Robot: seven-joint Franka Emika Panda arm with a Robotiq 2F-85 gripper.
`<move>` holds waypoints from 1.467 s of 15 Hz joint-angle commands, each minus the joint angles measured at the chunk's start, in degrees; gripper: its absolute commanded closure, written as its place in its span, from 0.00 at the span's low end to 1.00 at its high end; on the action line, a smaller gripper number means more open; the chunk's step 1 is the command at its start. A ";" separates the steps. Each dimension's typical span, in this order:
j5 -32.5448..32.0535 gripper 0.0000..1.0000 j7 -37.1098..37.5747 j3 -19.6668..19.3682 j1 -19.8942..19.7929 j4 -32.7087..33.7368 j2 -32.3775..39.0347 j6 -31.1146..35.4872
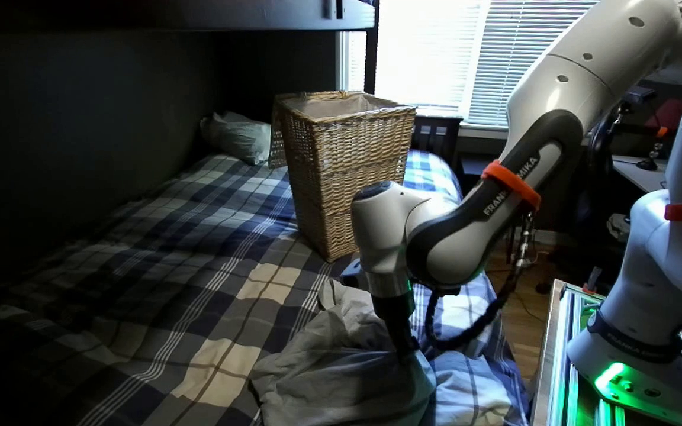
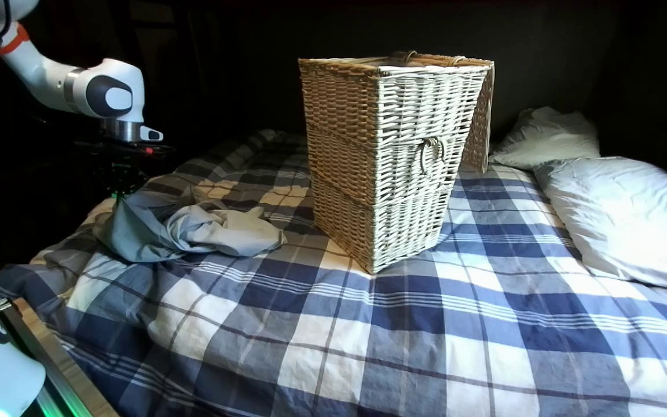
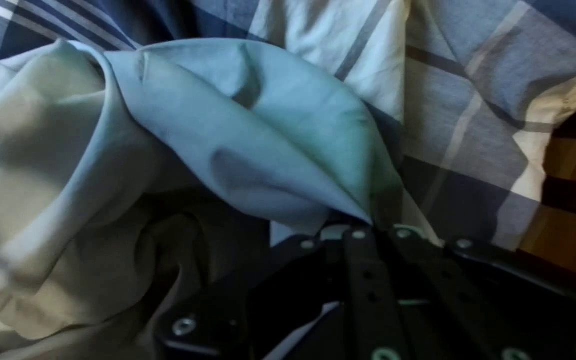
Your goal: Put one grey cloth in the laundry basket
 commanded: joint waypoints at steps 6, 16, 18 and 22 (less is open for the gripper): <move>16.87 0.99 -4.07 -7.51 -3.83 20.18 -11.57 -32.96; 13.97 0.99 0.07 -16.55 -8.26 43.98 -11.43 -36.05; 12.95 0.99 -0.36 -17.54 -9.05 44.99 -11.90 -34.97; 10.36 0.99 -2.30 -19.36 -10.64 44.70 -13.07 -28.59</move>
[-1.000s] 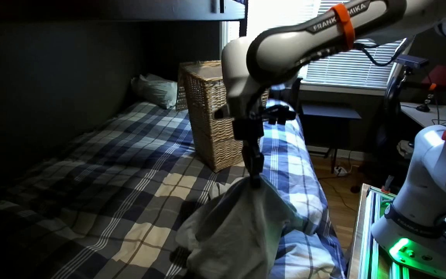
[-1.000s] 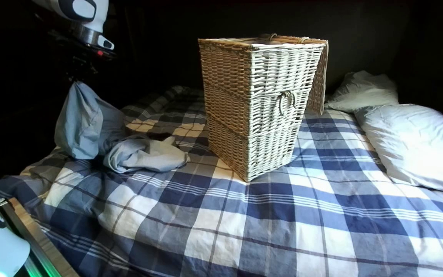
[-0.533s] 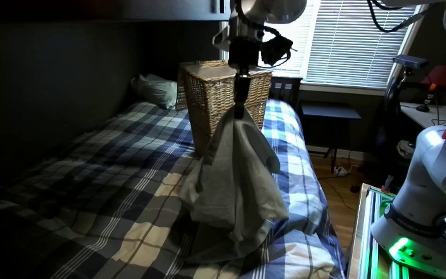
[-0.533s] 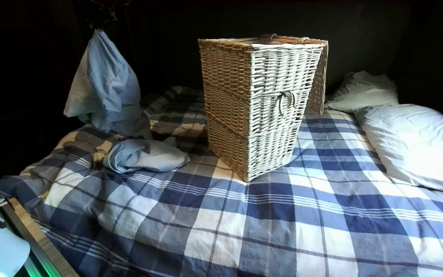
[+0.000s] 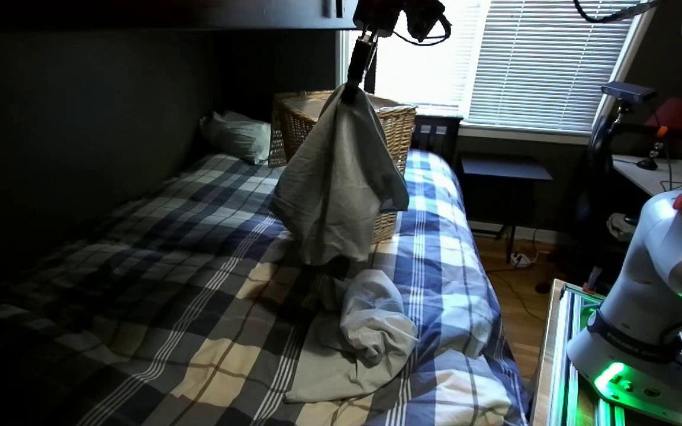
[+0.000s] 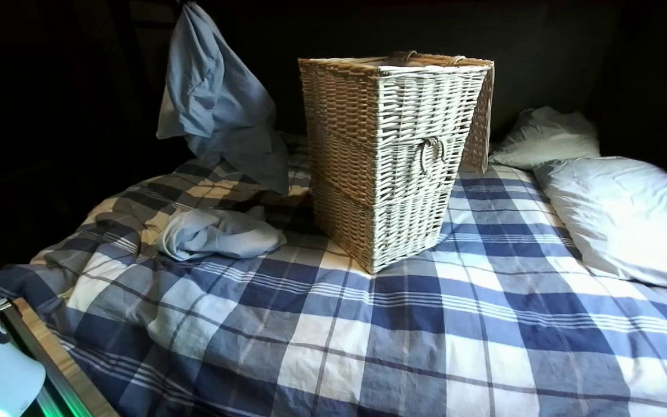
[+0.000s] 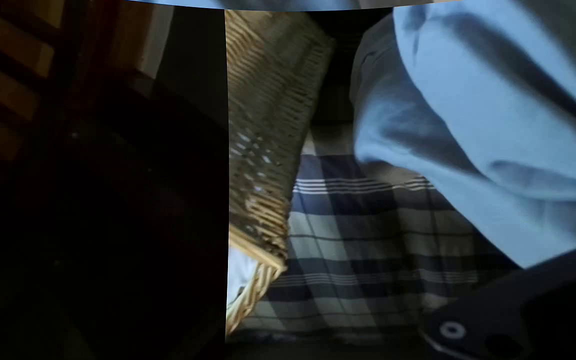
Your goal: Put one grey cloth in the laundry basket
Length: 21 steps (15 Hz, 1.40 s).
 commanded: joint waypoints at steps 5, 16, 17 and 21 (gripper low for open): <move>-1.17 0.98 -0.88 -1.10 -0.79 0.44 0.03 2.91; -8.77 0.99 -0.11 -5.64 -5.78 16.16 8.76 0.03; -9.40 0.99 -0.05 -6.15 -6.56 17.71 9.94 0.60; -10.47 0.99 0.25 -8.01 -7.72 20.11 14.48 13.03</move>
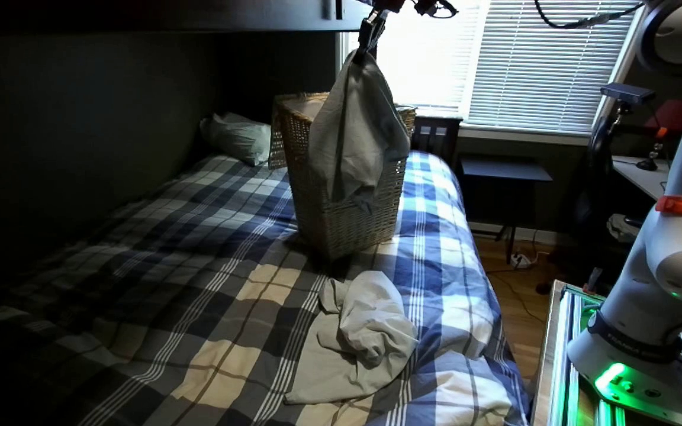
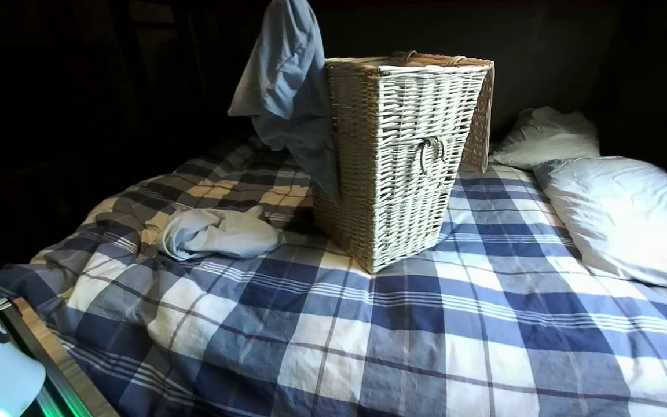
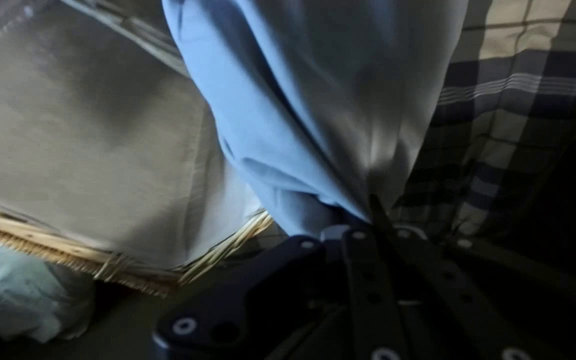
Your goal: Put one grey cloth in the laundry basket
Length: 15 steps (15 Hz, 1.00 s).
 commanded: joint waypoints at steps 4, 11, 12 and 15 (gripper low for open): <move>-6.07 0.99 2.22 -2.12 0.01 6.11 8.96 20.54; -21.26 0.99 10.34 -10.18 0.10 8.91 13.33 30.40; -22.54 0.99 10.85 -10.96 0.04 8.43 13.52 31.13; -25.36 0.99 11.48 -12.78 -0.25 6.24 14.19 35.10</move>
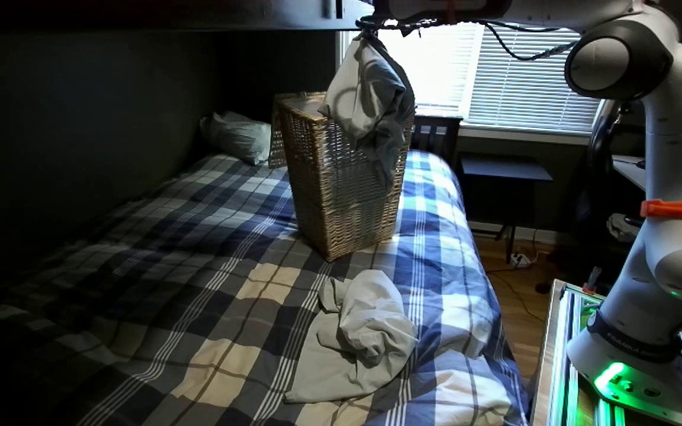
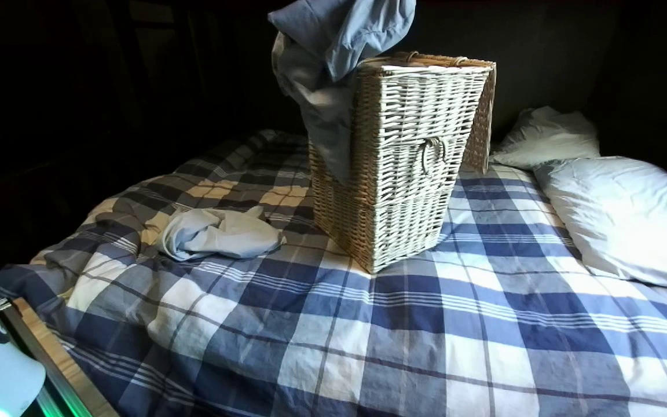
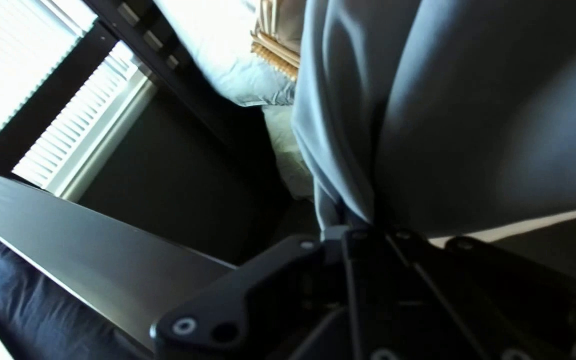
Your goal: Put one grey cloth in the laundry basket
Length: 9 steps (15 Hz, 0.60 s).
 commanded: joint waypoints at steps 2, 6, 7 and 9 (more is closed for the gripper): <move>-3.02 0.72 1.94 -2.04 0.36 -2.52 1.47 3.53; -3.05 0.43 0.40 -1.81 0.74 -4.48 1.33 0.14; -2.66 0.36 -0.34 -1.51 0.71 -4.79 1.20 -0.67; -2.28 0.21 -1.40 -1.19 0.83 -5.07 0.78 -3.71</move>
